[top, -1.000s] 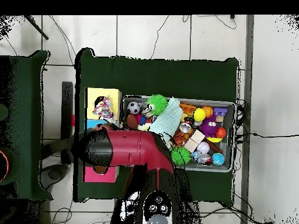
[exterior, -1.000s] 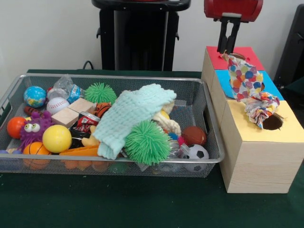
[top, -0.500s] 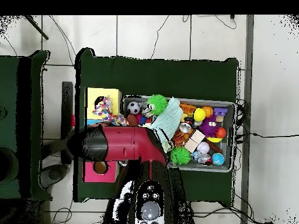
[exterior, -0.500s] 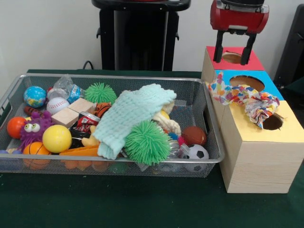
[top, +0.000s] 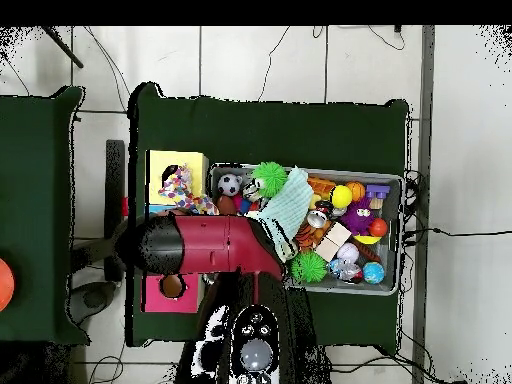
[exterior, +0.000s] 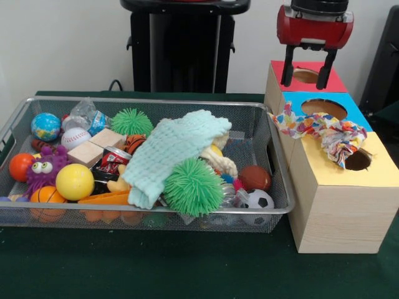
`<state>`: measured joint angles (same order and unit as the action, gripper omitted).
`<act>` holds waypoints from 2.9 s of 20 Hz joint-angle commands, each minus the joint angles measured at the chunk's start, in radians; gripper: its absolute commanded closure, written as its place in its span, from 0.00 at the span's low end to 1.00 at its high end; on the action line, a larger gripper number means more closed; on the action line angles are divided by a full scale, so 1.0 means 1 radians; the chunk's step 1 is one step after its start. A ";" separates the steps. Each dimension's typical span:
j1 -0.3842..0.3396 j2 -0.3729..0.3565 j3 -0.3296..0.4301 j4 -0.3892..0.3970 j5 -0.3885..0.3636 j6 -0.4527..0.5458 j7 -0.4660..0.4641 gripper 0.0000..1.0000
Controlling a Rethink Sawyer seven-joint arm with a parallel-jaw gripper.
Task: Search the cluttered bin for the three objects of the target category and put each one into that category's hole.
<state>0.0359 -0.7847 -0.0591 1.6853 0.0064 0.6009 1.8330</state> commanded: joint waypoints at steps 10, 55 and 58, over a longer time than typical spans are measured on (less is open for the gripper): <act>0.041 0.058 0.009 -0.105 0.056 -0.014 0.220 0.00; 0.051 0.168 0.013 -0.108 0.072 -0.110 0.160 1.00; 0.051 0.181 0.016 -0.110 0.072 -0.123 0.162 1.00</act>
<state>0.1117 -0.6638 -0.0868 1.5763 0.0607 0.5142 1.8330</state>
